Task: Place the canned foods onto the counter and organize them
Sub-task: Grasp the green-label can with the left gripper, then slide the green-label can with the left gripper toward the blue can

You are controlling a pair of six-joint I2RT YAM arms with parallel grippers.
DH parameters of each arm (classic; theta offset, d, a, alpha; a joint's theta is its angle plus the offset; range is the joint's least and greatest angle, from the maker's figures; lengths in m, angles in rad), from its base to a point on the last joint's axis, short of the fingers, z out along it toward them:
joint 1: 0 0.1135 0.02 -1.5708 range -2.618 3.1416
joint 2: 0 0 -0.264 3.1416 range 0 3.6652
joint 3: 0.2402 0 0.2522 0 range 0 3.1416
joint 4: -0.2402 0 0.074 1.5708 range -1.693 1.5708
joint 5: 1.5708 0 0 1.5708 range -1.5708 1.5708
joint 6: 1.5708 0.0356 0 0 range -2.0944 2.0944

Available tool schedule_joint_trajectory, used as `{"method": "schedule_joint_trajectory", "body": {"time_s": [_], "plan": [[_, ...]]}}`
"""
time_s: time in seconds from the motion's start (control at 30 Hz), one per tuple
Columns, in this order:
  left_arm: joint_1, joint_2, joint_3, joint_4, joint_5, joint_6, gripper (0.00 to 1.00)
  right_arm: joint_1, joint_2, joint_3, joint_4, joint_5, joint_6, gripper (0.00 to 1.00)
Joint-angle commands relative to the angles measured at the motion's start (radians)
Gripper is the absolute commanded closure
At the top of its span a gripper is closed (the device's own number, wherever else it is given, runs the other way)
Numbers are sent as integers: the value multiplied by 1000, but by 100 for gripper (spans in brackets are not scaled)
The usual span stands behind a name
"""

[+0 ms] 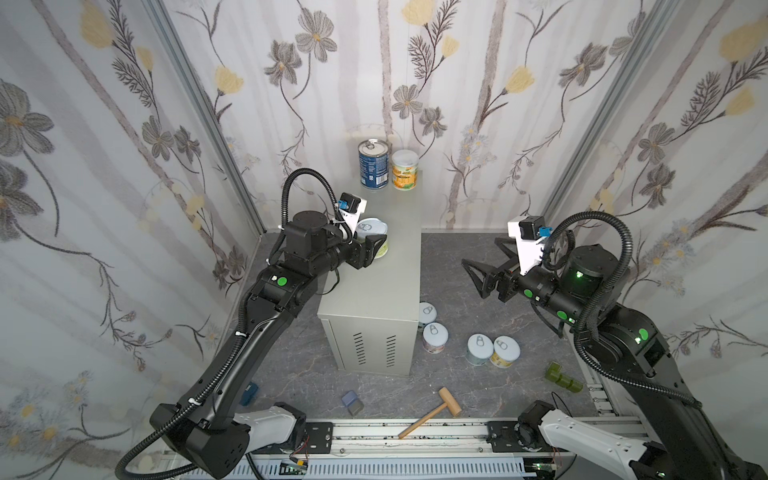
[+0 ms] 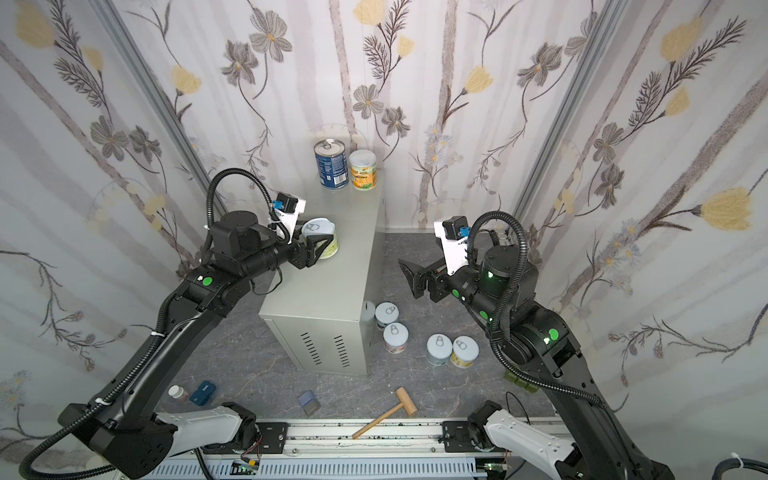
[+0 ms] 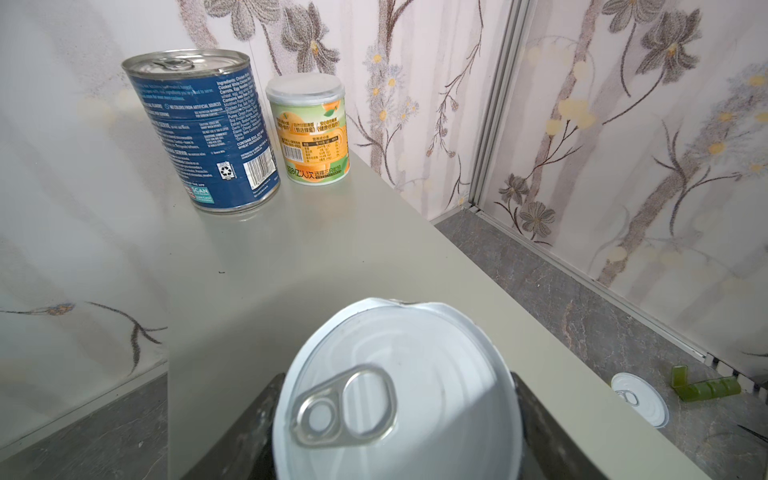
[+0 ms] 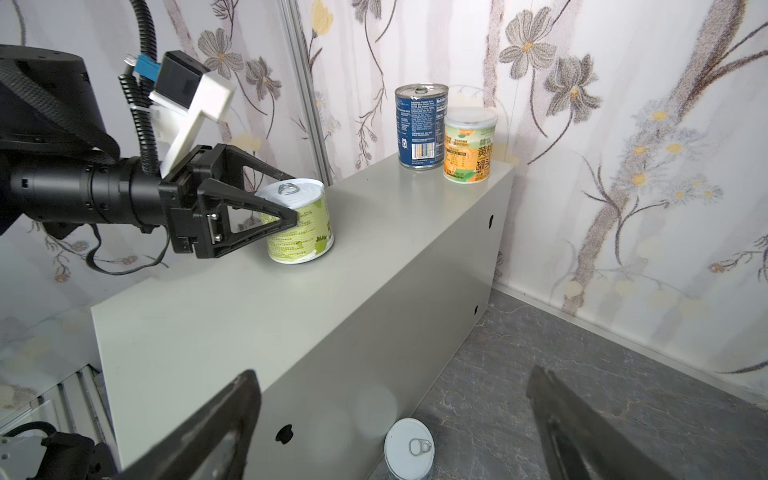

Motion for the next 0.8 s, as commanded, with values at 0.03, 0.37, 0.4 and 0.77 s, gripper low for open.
{"method": "schedule_joint_trajectory", "body": {"time_s": [0.03,0.37,0.4,0.77], "plan": [[51,70,49,112,82,2,40,0,-8,-18,54,-28,2,0],[96,305,249,126,123,26,39,1,-59,-74,42,-35,4,0],[96,321,264,127,117,31,39,2,-64,-80,42,-33,5,0],[117,412,316,135,28,72,39,1,-88,-110,49,-24,5,0]]}}
